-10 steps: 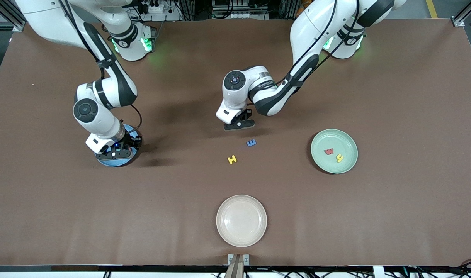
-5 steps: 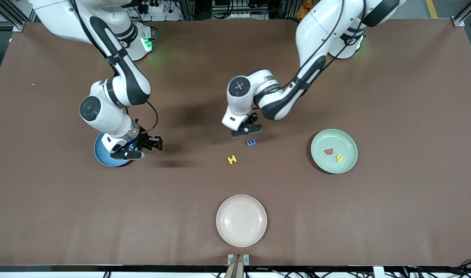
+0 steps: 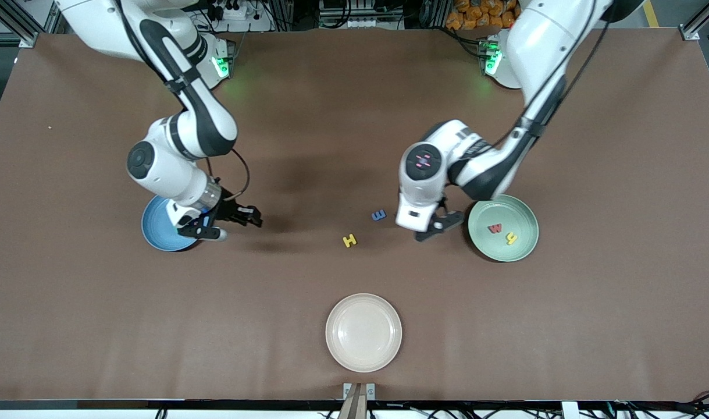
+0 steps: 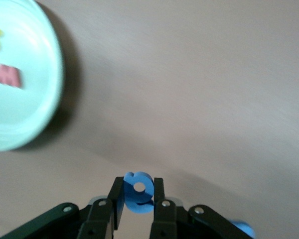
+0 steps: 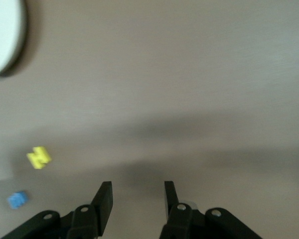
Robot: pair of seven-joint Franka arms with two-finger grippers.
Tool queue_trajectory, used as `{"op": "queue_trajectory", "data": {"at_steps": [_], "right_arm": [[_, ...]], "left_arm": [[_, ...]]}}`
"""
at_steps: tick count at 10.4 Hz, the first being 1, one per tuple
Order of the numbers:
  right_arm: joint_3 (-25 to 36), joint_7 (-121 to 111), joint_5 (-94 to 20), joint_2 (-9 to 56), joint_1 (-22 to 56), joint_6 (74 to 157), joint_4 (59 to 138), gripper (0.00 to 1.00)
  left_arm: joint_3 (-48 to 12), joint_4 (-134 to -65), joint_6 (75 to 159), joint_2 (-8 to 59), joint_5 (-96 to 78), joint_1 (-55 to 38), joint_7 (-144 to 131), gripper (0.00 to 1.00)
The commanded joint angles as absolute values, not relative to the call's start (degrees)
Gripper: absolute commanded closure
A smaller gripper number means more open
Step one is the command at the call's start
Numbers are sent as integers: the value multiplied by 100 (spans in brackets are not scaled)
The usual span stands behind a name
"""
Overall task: Sort uppercase to blue plate, lowercase to green plate
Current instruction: 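Carry e to the green plate while the right gripper reaches yellow H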
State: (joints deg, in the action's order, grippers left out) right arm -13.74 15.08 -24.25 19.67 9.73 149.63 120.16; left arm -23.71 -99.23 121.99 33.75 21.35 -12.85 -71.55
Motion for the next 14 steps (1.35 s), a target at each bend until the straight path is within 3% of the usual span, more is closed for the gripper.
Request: {"op": "queue_trajectory", "data": {"at_steps": [1, 4, 6, 7, 8, 10, 14], "right_arm": [[-1398, 2448, -2514, 2328, 1658, 15213, 11463, 48], [-1118, 3346, -1737, 2986, 2467, 15574, 10769, 37], [-1019, 4407, 139, 3539, 2637, 15173, 9945, 31], [-1037, 4838, 1002, 3864, 2724, 14596, 9288, 29], [-1046, 5052, 1394, 4146, 2820, 14181, 8759, 29], [-1046, 5036, 1634, 4341, 3093, 14150, 8369, 29], [-1063, 4493, 2337, 4377, 3217, 14159, 8411, 29]], "left_arm": [[-2530, -10528, 12191, 2989, 1952, -592, -6507, 100], [-3074, -11029, 12182, 2629, 1942, 690, -5645, 100], [-3418, -11039, 11981, 2610, 1942, 1359, -5214, 100], [-3515, -11030, 11823, 2619, 1942, 1554, -5081, 90], [-3516, -11039, 11699, 2654, 1942, 1573, -5063, 1], [-3516, -11039, 11514, 2681, 1942, 1582, -5045, 0], [-3516, -10978, 11522, 2759, 1951, 1608, -5019, 0]]}}
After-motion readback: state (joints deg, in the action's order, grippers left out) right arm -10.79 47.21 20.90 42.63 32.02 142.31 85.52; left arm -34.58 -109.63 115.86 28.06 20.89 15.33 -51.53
